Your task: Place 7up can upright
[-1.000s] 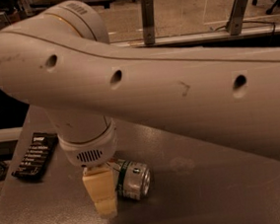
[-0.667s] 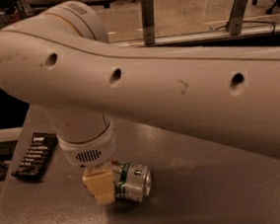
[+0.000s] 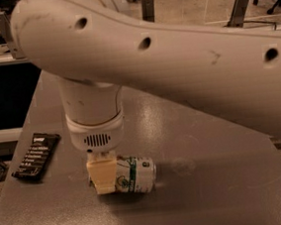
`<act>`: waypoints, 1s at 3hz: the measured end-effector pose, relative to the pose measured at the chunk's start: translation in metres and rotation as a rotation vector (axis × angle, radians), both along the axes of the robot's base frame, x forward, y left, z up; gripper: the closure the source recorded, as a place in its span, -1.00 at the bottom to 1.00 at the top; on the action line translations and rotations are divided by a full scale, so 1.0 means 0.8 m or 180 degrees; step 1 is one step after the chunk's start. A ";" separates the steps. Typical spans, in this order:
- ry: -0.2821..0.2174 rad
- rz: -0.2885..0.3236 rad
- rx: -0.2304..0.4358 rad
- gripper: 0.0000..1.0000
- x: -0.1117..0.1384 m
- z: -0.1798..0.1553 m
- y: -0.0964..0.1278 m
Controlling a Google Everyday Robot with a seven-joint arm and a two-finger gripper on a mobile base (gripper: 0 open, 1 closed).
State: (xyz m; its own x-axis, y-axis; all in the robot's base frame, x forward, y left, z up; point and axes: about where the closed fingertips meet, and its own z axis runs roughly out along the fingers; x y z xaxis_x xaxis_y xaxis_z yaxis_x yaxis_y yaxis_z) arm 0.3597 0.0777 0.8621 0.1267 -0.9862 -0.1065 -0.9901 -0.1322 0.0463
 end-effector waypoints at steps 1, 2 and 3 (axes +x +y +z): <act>0.0098 0.0006 0.0514 1.00 0.013 0.038 -0.005; 0.0170 0.0106 0.0996 1.00 0.022 0.071 -0.006; 0.0231 0.0280 0.1538 1.00 0.024 0.096 0.000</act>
Offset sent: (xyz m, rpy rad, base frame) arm 0.0267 -0.0097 0.0904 0.5018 0.1011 0.0796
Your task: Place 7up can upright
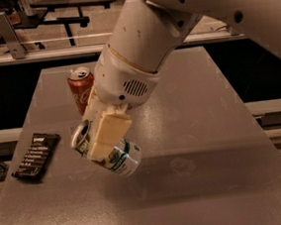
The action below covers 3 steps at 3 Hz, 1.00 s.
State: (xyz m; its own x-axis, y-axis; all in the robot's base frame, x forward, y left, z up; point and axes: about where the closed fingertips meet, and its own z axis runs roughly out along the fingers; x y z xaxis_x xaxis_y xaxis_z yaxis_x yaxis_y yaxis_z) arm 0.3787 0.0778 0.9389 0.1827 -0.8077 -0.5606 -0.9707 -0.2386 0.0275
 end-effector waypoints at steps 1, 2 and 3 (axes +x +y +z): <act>0.0027 0.0188 0.0627 1.00 -0.003 0.020 0.011; 0.0038 0.0411 0.1414 1.00 -0.010 0.038 0.027; 0.0053 0.0519 0.1738 1.00 -0.014 0.043 0.033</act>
Offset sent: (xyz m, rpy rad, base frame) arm -0.0078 0.0214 0.0471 0.6459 0.0099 0.1754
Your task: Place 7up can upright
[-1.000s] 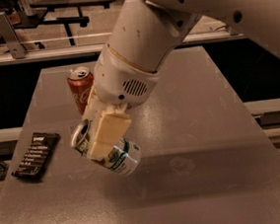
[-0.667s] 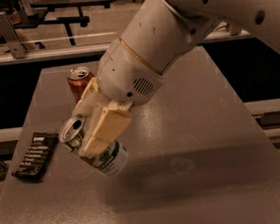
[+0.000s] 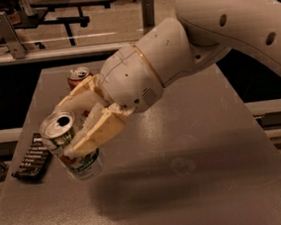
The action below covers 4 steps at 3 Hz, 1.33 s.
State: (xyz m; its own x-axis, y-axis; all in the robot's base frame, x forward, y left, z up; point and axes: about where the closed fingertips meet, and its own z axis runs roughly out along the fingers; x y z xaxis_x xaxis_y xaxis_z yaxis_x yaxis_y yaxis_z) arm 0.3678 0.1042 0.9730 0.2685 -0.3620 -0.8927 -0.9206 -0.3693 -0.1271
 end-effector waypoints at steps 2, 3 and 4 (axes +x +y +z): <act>0.0096 0.0251 0.0383 1.00 -0.021 -0.025 0.005; 0.0052 0.0351 0.0533 1.00 -0.030 -0.037 0.009; -0.0041 0.0417 0.0570 1.00 -0.036 -0.049 0.014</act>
Offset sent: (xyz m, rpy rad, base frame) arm -0.0244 0.0007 -0.0364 0.1985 0.0506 0.1210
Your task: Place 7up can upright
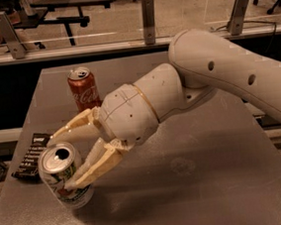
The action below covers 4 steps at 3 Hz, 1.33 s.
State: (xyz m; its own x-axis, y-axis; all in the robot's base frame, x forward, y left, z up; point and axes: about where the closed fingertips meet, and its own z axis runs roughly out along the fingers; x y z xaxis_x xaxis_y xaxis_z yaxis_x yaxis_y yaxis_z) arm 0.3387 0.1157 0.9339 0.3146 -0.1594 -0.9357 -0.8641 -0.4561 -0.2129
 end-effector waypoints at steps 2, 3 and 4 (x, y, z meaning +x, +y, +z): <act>-0.0087 -0.0021 -0.0140 0.05 -0.005 -0.023 0.016; -0.0007 -0.0028 -0.0124 -0.45 -0.005 -0.030 0.019; 0.0088 -0.0015 -0.0057 -0.90 -0.004 -0.035 0.017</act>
Offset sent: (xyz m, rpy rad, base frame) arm -0.0018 0.0158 -0.0282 -0.0660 -0.0285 -0.0157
